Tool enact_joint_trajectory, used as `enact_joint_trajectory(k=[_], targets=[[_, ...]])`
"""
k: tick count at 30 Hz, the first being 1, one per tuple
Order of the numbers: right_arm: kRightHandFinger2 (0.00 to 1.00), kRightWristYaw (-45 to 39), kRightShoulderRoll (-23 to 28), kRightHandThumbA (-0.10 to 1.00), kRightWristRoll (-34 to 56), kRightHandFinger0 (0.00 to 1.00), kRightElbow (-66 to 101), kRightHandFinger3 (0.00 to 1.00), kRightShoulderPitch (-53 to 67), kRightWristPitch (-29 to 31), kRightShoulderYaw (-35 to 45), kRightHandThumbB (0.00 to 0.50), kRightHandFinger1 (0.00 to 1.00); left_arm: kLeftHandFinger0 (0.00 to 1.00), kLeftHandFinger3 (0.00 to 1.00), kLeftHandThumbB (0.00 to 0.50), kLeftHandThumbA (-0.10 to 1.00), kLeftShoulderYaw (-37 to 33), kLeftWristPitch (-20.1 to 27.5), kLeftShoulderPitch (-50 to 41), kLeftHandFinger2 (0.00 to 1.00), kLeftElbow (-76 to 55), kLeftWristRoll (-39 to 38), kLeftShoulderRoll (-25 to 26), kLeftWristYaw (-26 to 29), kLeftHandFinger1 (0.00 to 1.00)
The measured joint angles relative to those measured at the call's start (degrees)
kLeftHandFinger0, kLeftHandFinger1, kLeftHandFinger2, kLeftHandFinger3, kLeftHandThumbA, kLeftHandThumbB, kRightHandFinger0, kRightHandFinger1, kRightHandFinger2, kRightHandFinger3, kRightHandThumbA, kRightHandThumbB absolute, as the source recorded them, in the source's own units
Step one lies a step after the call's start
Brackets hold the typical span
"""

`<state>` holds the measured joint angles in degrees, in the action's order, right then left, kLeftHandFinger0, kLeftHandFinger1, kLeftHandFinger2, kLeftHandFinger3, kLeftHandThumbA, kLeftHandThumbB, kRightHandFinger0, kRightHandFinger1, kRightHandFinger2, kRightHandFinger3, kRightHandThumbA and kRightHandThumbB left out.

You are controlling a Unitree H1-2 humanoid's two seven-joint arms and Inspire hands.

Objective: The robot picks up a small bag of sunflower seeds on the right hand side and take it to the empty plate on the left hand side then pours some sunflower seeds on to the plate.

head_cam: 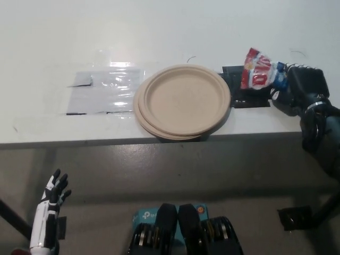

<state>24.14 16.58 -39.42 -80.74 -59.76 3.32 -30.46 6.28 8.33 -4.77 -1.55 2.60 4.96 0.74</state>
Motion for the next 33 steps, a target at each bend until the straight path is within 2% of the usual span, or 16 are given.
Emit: enact_joint_trajectory(k=[1,3,4,7,9,10,11,12,15,18,20,23,24,27,29,33], targets=[[0.04,1.5,-0.1,-0.10,0.0,0.00,-0.2,0.22,0.1,0.1,-0.1,0.243,0.00,0.96,1.00,0.000,1.00,0.1,0.0,0.0,1.00,0.0,-0.1,0.0,0.0,1.00],[0.03,3.2,-0.2,-0.10,0.1,0.00,-0.2,0.23,0.4,0.5,0.0,0.247,0.00,0.95,1.00,0.000,1.00,0.1,0.0,0.0,1.00,0.0,-0.2,0.0,0.0,1.00],[0.02,3.9,-0.3,-0.10,0.2,0.00,-0.3,0.24,0.5,0.8,0.1,0.228,0.00,0.94,1.00,0.000,1.00,0.1,0.0,0.0,1.00,0.0,-0.2,0.0,0.0,1.00],[0.08,5.9,-0.5,-0.10,0.7,0.00,-0.3,0.33,0.8,1.8,0.6,0.221,0.00,0.93,1.00,0.000,1.00,0.1,0.0,-0.1,1.00,0.0,-0.3,0.0,0.0,1.00],[0.32,7.2,-0.8,-0.10,1.0,0.00,-0.3,0.57,1.0,2.8,0.9,0.233,0.00,0.92,1.00,0.000,1.00,0.1,0.0,-0.1,1.00,0.0,-0.3,0.0,0.0,1.00],[0.46,8.0,-1.0,-0.10,1.2,0.00,-0.4,0.69,1.1,3.2,1.0,0.222,0.00,0.92,1.00,0.000,1.00,0.2,0.0,-0.1,1.00,0.0,-0.4,0.0,0.0,1.00],[0.54,8.6,-1.0,-0.10,1.3,0.00,-0.5,0.76,1.2,3.7,1.0,0.190,0.00,0.91,1.00,0.000,1.00,0.2,0.0,-0.1,1.00,0.0,-0.4,0.0,0.0,1.00],[0.56,9.3,-1.1,-0.10,1.4,0.00,-0.6,0.77,1.4,4.1,1.0,0.167,0.00,0.91,1.00,0.000,1.00,0.2,0.0,-0.1,1.00,0.0,-0.5,0.0,0.0,1.00],[0.62,11.1,-1.3,-0.10,1.8,0.00,-0.7,0.76,2.0,5.7,1.2,0.153,0.01,0.91,1.00,0.000,1.00,0.3,0.0,-0.1,1.00,0.0,-0.8,0.0,0.0,1.00],[0.62,12.6,-1.7,-0.10,2.1,0.00,-0.9,0.68,2.3,7.1,1.3,0.128,0.00,0.91,1.00,0.000,1.00,0.3,0.0,-0.1,1.00,0.0,-1.1,0.0,0.0,1.00],[0.65,13.3,-2.2,-0.10,2.1,0.00,-1.0,0.67,2.3,7.8,1.4,0.143,0.01,0.90,1.00,0.000,1.00,0.3,0.0,-0.1,1.00,0.0,-1.2,0.0,0.0,1.00],[0.63,14.4,-2.7,-0.10,2.2,0.00,-1.0,0.63,2.3,9.1,1.4,0.156,0.00,0.89,1.00,0.000,1.00,0.3,0.0,-0.1,1.00,0.0,-1.3,0.0,0.0,1.00],[0.65,14.7,-2.8,-0.10,2.2,0.00,-1.0,0.64,2.3,9.6,1.3,0.148,0.01,0.89,1.00,0.000,1.00,0.3,0.0,-0.1,1.00,0.0,-1.3,0.0,0.0,1.00],[0.77,15.1,-3.0,-0.10,2.2,0.00,-1.0,0.70,2.3,10.9,1.3,0.177,0.10,0.88,1.00,0.000,1.00,0.3,0.0,-0.1,1.00,0.0,-1.3,0.0,0.0,1.00],[0.82,15.4,-3.0,-0.10,2.2,0.00,-1.0,0.73,2.2,11.8,1.2,0.135,0.16,0.88,1.00,0.000,1.00,0.3,0.0,-0.1,1.00,0.0,-1.3,0.0,0.0,1.00],[0.86,16.1,-3.0,-0.10,1.9,0.00,-0.9,0.77,1.9,13.6,0.3,0.134,0.27,0.87,1.00,0.000,1.00,0.3,0.0,0.0,1.00,0.0,-1.4,0.0,0.0,1.00]])
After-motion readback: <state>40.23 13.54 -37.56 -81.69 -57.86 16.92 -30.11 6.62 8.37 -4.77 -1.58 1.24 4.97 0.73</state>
